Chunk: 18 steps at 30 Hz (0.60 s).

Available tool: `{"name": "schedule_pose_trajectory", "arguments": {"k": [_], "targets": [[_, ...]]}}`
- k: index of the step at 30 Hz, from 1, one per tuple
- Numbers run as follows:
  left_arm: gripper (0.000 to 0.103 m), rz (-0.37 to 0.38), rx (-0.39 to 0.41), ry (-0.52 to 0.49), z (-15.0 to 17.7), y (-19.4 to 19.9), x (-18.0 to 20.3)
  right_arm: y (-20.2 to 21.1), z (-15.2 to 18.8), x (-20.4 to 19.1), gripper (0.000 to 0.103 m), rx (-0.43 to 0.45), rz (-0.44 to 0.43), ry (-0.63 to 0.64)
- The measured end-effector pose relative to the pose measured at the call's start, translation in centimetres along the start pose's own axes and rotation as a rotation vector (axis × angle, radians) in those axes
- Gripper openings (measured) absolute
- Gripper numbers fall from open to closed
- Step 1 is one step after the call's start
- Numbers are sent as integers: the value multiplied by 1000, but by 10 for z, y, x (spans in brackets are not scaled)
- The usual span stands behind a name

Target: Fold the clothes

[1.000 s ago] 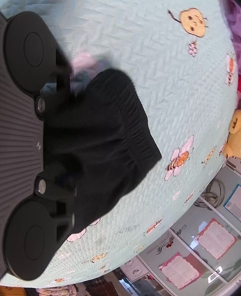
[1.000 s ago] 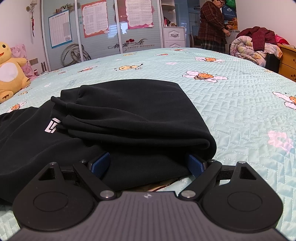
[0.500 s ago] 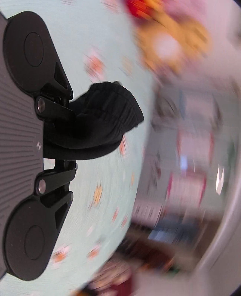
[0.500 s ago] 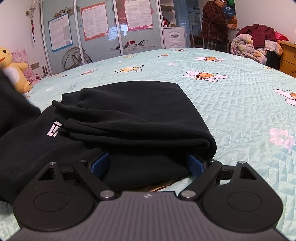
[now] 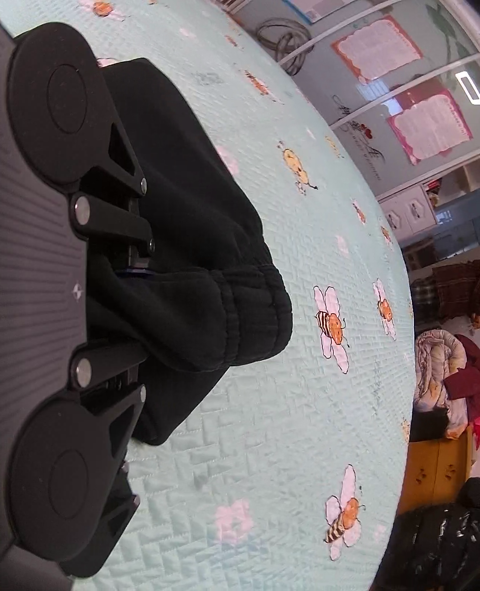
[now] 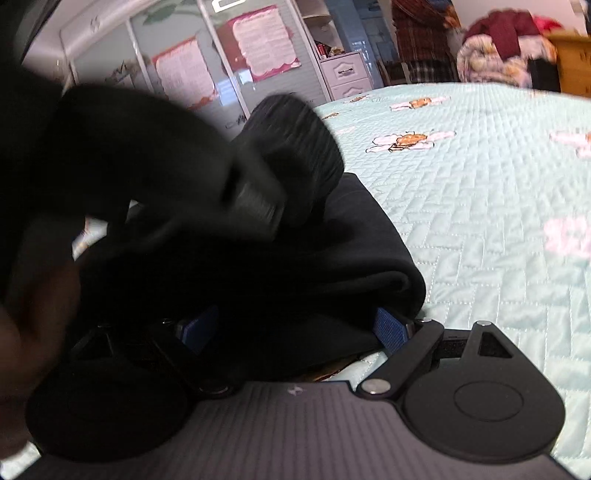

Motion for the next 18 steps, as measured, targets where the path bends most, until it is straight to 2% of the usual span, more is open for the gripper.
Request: {"name": "schedule_pose_trajectory", "arguments": {"k": [6,9,12,15,18], "targets": [[15,70,57,168,5,28,-15,1,-3,9,89,-4,-55,-88],[15,86,49,189,5,30,-15,5,-6,16,89,-14,-90,-147],[15,84,67,200,0,31,-13,17,-14,30,89,-42,-173,-261],[15,99,100,247,-2,37,-20,25,-26,38,85,-31,-225,-272],[15,110,109,246,-1,37,-23,31,-40,45,84,-15,-245,-236]]}}
Point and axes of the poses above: each gripper's, at about its wrist camera, not at the fingertips, and y roughly against the way its jaws point, x to its right, z to its underside, the point moved 8 cm from there along -y, roughly the way its jaws point, and after that the axes turned 13 degrees about z, right-handed, at the moved point
